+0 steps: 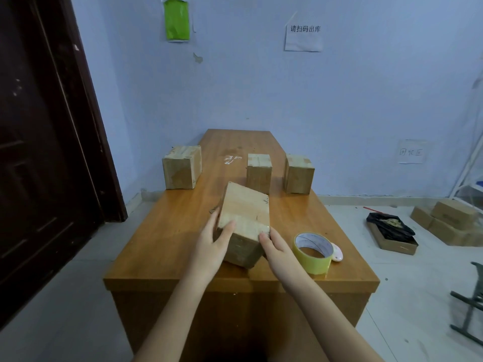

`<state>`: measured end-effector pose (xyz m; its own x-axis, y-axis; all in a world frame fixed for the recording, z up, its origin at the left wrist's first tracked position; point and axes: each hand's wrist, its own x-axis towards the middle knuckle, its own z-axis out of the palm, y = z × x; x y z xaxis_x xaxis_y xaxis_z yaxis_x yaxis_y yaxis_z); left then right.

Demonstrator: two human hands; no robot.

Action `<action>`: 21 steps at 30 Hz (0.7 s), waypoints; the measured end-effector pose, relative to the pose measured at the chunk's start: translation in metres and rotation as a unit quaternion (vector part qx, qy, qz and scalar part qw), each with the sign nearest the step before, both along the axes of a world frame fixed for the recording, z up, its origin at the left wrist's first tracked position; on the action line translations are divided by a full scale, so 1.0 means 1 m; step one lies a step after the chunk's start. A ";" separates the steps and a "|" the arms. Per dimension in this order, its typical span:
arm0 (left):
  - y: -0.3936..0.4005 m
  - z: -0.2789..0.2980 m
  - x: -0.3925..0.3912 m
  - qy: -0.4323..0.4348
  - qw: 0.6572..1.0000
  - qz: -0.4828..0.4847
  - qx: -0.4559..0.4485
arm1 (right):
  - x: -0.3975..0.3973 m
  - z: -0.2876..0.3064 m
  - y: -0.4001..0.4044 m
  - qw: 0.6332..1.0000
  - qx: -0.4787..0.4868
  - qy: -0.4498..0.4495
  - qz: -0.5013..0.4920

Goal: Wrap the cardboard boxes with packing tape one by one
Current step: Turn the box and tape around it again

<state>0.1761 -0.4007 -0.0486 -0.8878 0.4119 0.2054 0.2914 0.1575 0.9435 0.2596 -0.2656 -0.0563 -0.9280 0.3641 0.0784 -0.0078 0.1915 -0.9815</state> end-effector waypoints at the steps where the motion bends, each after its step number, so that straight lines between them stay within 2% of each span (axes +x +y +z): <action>1: 0.000 0.002 0.001 0.007 1.000 0.004 0.001 | 0.001 -0.001 0.001 1.000 -0.010 -0.003 -0.001; 4: 0.001 0.006 0.002 0.021 1.000 0.012 -0.014 | 0.004 0.003 0.002 1.000 0.002 -0.028 0.001; 8: 0.002 0.008 0.004 0.041 0.996 0.040 -0.065 | 0.006 0.015 0.005 0.984 0.166 -0.032 -0.058; 9: 0.003 0.009 0.006 0.063 0.993 0.050 -0.089 | 0.006 0.018 0.006 0.982 0.179 -0.021 -0.062; 16: 0.013 0.013 0.024 0.281 0.928 0.130 -0.206 | 0.003 0.033 0.000 0.996 0.085 0.014 -0.003; 18: 0.011 0.012 0.026 0.301 0.918 0.115 -0.232 | 0.004 0.030 0.001 0.998 0.066 0.010 -0.001; 21: 0.007 0.011 0.027 0.278 0.928 0.070 -0.236 | 0.006 0.027 0.006 0.999 0.046 -0.005 -0.014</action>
